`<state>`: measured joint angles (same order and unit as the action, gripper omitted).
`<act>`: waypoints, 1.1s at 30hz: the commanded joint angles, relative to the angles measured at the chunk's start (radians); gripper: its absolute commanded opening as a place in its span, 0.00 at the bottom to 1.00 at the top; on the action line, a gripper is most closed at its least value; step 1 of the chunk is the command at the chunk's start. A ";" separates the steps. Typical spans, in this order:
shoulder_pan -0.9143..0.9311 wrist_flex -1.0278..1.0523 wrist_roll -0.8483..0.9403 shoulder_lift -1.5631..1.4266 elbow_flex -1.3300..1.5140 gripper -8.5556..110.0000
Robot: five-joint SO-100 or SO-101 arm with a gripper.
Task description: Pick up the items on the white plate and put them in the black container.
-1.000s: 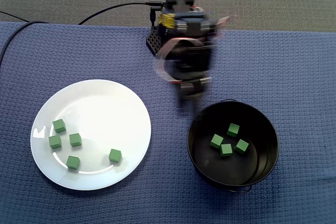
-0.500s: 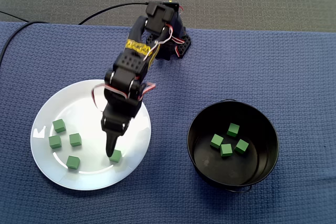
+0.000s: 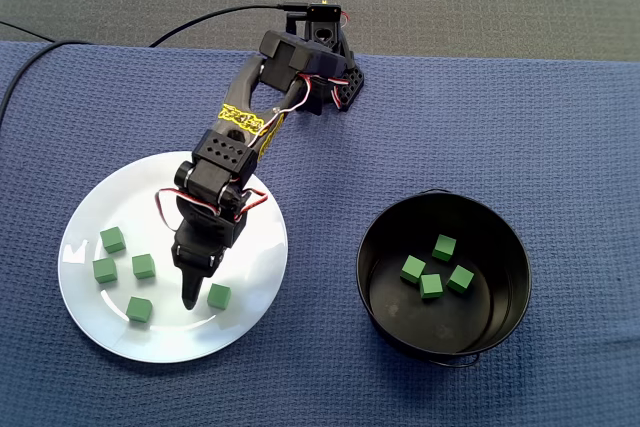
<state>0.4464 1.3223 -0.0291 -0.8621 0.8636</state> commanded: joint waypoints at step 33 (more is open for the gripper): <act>-0.040 -0.037 0.046 0.098 -0.138 0.07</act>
<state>0.3850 1.2747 0.0015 -0.7547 0.7900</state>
